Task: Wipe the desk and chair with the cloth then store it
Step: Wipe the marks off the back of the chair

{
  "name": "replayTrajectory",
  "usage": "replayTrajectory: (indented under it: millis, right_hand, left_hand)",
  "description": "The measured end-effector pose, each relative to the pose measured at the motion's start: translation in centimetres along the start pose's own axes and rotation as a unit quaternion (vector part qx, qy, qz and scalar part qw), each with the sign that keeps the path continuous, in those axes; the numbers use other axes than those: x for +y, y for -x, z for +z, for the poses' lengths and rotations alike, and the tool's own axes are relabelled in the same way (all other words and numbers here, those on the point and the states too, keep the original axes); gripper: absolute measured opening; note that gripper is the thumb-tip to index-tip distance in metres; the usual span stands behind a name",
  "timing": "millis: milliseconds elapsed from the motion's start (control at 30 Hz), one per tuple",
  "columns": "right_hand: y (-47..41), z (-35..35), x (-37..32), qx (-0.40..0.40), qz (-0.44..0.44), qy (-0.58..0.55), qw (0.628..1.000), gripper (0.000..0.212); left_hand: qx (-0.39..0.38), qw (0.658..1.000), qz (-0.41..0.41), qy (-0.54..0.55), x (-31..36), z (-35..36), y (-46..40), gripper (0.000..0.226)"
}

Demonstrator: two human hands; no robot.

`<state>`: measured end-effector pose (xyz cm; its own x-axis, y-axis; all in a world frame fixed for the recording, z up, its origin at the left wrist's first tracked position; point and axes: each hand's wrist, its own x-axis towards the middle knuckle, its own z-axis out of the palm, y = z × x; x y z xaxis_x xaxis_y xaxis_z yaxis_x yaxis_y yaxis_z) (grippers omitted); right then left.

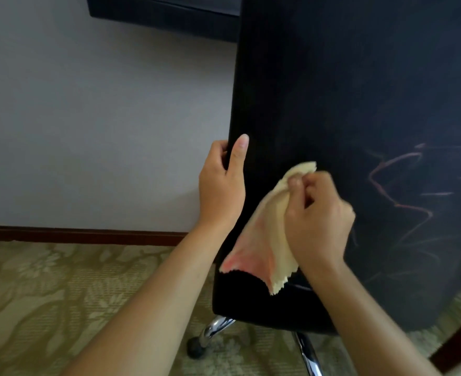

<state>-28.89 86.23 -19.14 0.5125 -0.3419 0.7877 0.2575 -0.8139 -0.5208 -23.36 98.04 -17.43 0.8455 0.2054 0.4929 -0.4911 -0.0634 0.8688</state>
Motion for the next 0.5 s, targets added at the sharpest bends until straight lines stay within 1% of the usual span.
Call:
replayTrajectory:
  millis: [67,100,133,200,233,300,333,367,400,433,467,500]
  right_hand:
    - [-2.1,-1.3,-0.8,-0.029,0.017,-0.046,0.998,0.019]
    - [-2.5,-1.6,-0.7,-0.046,0.011,-0.035,0.998,0.019]
    - [-2.5,-1.7,-0.6,-0.054,-0.007,-0.001,0.998,0.020]
    - [-1.2,-1.4,0.2,-0.075,-0.048,0.087,0.992,0.020]
    - [-0.3,-1.2,0.6,-0.095,-0.051,0.111,0.988,0.019]
    - [0.7,-1.0,1.3,-0.136,-0.032,0.112,0.984,0.017]
    - [0.6,-1.1,1.4,-0.149,-0.019,0.103,0.983,0.019]
    - [0.3,-1.4,1.3,-0.161,-0.002,0.084,0.983,0.022]
    - [-0.3,-1.8,1.0,-0.178,0.014,0.054,0.982,0.025]
    - [-0.9,-2.3,0.7,-0.200,0.026,0.017,0.979,0.027]
    - [-1.5,-3.0,0.3,-0.221,0.027,-0.017,0.975,0.027]
    - [-2.1,-3.7,-0.1,-0.240,0.018,-0.044,0.969,0.026]
  left_hand:
    - [-0.015,1.000,-0.023,0.006,0.1,-0.3,0.2,0.035]
    - [-0.023,0.999,-0.030,0.002,0.0,-0.4,0.5,0.035]
    - [-0.026,0.999,-0.027,-0.013,-0.3,-0.5,1.1,0.033]
    - [0.003,0.997,0.011,-0.081,-1.2,-0.8,2.8,0.030]
    - [0.030,0.991,0.043,-0.119,-1.7,-1.0,4.0,0.029]
    - [0.063,0.977,0.103,-0.177,-2.5,-1.5,6.6,0.024]
    - [0.054,0.971,0.122,-0.200,-2.8,-1.7,7.7,0.023]
    - [0.029,0.968,0.123,-0.216,-3.1,-1.9,8.8,0.025]
    - [-0.005,0.970,0.099,-0.220,-3.0,-2.0,9.5,0.029]
    - [-0.048,0.974,0.053,-0.215,-3.0,-2.1,9.9,0.034]
    - [-0.097,0.977,-0.007,-0.191,-2.9,-2.1,9.9,0.037]
    - [-0.147,0.976,-0.070,-0.143,-2.7,-1.9,9.6,0.036]
